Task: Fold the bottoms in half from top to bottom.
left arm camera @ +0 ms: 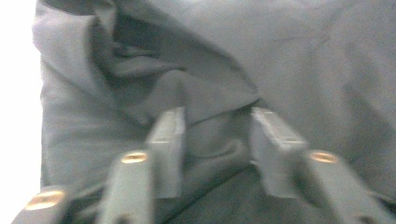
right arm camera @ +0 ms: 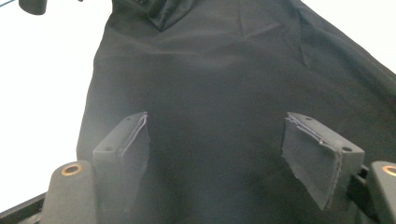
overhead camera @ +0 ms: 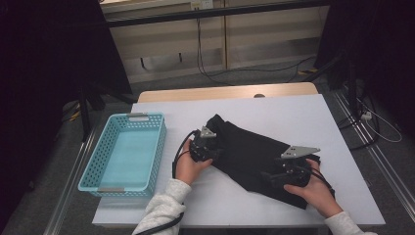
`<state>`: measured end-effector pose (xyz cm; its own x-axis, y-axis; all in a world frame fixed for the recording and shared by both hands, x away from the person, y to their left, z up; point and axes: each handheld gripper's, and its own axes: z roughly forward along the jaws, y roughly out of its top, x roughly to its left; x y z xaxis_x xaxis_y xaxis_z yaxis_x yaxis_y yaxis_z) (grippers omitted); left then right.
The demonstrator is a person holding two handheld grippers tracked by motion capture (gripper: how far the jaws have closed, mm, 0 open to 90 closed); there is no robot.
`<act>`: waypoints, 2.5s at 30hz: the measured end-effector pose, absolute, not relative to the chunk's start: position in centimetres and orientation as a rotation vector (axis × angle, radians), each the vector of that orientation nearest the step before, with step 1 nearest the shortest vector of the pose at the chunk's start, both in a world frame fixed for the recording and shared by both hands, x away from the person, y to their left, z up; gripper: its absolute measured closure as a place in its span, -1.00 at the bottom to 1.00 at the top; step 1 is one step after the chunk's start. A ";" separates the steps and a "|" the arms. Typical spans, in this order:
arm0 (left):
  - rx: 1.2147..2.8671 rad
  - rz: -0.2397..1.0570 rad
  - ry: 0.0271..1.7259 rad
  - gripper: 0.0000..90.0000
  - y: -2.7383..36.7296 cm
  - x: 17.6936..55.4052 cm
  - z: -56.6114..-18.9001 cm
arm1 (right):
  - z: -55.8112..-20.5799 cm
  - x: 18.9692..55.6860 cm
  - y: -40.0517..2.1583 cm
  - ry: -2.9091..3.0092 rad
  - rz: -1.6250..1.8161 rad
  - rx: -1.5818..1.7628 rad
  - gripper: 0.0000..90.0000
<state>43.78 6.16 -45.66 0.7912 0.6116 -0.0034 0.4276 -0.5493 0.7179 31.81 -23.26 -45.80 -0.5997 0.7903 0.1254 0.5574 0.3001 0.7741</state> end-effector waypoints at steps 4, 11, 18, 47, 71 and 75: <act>2.230 0.285 0.789 0.84 6.1 43.8 -45.5 | -45.8 31.8 -23.3 2.290 1.191 1.227 -0.47; 2.150 0.233 0.822 0.97 6.5 44.0 -44.5 | -45.8 31.8 -23.5 2.284 1.191 1.229 -0.47; 2.057 0.148 0.790 0.98 6.5 43.6 -42.7 | -45.7 31.8 -23.8 2.276 1.193 1.236 -0.48; 2.101 0.197 0.794 -0.48 7.1 42.5 -41.5 | -45.4 33.1 -21.2 2.234 1.203 1.230 -0.43; 2.103 0.251 0.917 -0.68 10.4 42.9 -42.8 | -45.7 34.9 -16.2 2.341 1.150 0.999 0.14; 2.108 0.248 0.927 -0.68 10.7 43.0 -42.9 | -46.1 35.0 -16.1 2.368 1.118 0.997 0.17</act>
